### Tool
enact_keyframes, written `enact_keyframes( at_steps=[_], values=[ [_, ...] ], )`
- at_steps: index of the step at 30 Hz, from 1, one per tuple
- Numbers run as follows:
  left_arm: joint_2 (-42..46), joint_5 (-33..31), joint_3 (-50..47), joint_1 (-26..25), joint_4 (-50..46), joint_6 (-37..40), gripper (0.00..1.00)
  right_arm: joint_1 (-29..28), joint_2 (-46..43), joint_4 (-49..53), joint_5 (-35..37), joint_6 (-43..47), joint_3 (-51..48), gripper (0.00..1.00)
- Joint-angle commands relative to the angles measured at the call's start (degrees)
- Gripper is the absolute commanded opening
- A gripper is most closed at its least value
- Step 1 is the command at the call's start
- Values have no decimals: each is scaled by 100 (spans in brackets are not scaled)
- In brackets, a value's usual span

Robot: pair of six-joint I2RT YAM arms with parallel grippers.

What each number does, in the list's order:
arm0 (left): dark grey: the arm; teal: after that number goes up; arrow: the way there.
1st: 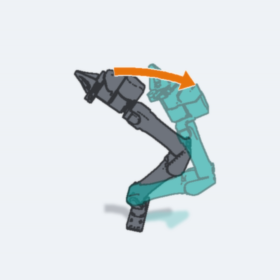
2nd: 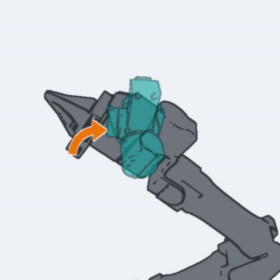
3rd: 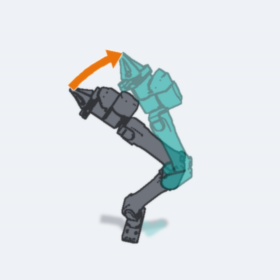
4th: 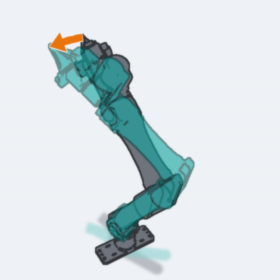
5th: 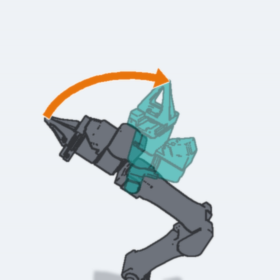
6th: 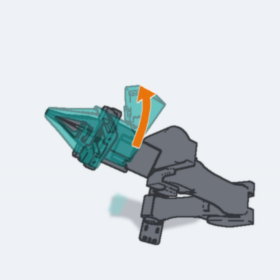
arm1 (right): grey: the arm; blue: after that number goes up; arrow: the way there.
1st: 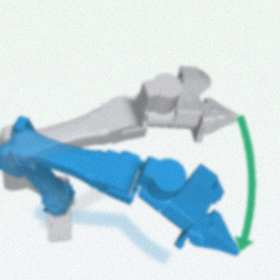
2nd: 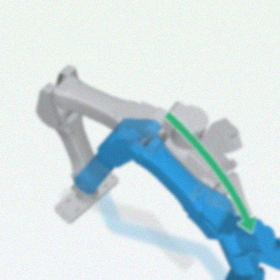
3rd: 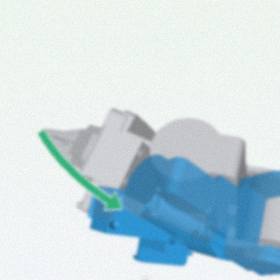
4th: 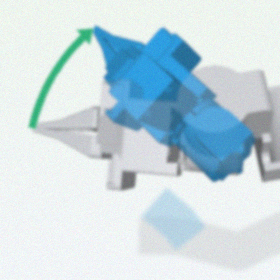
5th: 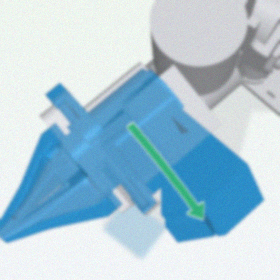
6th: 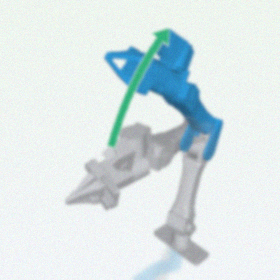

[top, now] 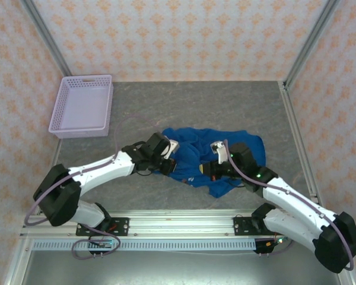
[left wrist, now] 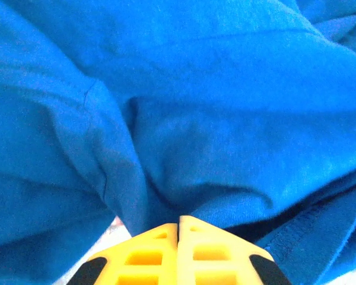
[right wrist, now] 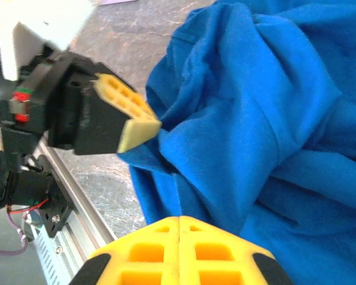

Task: Fold the inside-out t-shirt

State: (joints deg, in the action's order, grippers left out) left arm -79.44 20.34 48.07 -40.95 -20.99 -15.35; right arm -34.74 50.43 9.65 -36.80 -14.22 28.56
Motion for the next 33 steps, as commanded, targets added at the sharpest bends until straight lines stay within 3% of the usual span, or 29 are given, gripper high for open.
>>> enact_keyframes(
  at_steps=[1, 10, 15, 20, 26, 29, 33],
  values=[
    [486, -28, -361, -36, 468, -179, 0, -48, -211, 326, 286, -375, -136, 0],
    [1813, -412, -1048, 0, 1575, -512, 0, -42, -633, -405, 618, -642, -198, 0],
    [2339, -718, -1059, 1, 2049, -545, 0, -44, -635, -1270, 545, -668, -2, 0],
    [2750, -557, -1069, -7, 2732, -525, 0, -41, -700, -1964, 234, -396, 278, 0],
    [2829, -580, -1124, -3, 2068, -309, 0, -43, -781, -864, -28, -197, 353, 0],
    [2870, -810, -1296, -5, 1515, -356, 0, -41, -1086, -139, 418, -437, 58, 0],
    [2956, -1058, -1805, -9, 1111, -761, 3, -50, -1444, 860, 1552, -1350, -430, 0]
  ],
)
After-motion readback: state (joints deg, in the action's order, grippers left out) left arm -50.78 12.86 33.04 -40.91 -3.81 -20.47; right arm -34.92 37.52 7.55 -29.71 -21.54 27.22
